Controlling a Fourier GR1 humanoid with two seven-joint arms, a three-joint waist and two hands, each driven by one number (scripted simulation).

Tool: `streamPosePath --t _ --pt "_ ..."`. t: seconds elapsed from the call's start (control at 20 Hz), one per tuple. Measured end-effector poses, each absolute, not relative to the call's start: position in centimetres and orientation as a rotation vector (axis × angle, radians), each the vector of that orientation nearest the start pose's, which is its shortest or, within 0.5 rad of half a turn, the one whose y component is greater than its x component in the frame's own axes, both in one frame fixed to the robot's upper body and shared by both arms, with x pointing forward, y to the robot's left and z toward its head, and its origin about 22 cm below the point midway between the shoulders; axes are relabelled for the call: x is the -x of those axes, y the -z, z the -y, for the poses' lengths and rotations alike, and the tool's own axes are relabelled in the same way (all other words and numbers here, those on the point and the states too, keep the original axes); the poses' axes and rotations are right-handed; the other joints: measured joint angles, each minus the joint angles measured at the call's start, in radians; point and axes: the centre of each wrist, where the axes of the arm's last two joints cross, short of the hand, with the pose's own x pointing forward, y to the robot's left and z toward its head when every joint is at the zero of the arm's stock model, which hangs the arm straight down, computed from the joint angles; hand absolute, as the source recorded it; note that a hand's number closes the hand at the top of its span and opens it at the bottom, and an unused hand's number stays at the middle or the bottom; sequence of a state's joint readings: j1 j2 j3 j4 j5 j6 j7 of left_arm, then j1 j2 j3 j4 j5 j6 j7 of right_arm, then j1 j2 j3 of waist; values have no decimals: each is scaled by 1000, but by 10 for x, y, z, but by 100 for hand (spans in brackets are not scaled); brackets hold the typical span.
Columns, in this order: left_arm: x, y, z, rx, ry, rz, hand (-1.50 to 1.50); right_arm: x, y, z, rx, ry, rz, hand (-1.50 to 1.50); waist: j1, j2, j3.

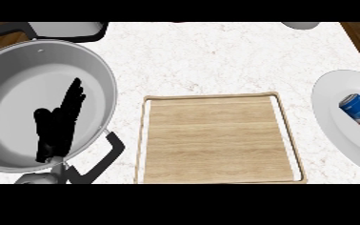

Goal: Pick the can from the tray and place it in the plate

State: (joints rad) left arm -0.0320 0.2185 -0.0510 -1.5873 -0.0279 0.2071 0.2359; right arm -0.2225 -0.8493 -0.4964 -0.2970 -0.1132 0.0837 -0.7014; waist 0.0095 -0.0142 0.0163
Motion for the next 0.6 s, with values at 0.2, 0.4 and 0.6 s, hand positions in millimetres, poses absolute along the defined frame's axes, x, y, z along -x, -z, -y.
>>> streamPosePath --t 0.2,0.4,0.6 --pt "-248 -22 -261 -300 45 1394 0 -139 -8 591 924 184 1417 -150 3 3 -1" --pt "-247 -20 -261 -297 49 1396 0 -130 -10 596 958 211 1396 -150 3 4 -1" --pt "-248 -21 -263 -290 44 1399 0 -123 -10 598 979 211 1370 -150 4 4 0"
